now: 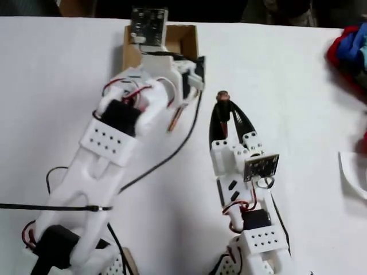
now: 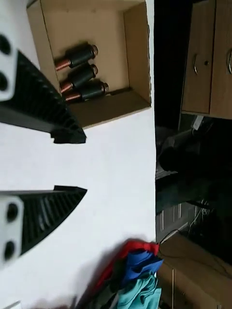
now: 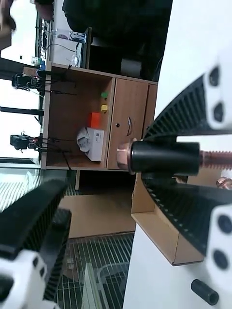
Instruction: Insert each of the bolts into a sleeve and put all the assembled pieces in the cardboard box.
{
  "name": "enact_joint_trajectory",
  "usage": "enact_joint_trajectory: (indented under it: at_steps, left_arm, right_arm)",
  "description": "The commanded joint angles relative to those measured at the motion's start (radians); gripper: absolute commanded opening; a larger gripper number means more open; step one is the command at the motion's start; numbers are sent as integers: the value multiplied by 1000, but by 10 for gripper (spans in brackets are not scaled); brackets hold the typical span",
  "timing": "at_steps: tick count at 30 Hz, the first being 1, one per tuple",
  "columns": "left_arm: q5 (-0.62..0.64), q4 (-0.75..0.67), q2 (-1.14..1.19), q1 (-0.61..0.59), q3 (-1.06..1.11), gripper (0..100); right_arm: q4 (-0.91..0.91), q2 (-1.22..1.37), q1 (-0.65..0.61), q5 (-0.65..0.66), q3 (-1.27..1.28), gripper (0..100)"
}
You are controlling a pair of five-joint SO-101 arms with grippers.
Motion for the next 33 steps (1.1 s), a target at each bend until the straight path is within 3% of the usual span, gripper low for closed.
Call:
enact_joint_trajectory:
  at_steps: [1,9,14,22,25,33]
  left_arm:
    - [2,21,-8,-63,-48,161]
    - [-3,133,-6,-302,13,162]
    - [-3,150,-6,-485,102,161]
    - [-3,152,-6,-621,214,158]
    - [-9,152,-6,-651,232,158]
    - [-269,146,3,-666,234,158]
  right_arm:
    - [1,2,8,-5,9,20]
    - [12,5,5,-204,-9,19]
    - [217,77,5,-207,-215,19]
    - [260,704,-88,-203,-755,19]
    - [377,947,-104,-207,-1019,19]
    - [696,1333,-156,-264,-1564,19]
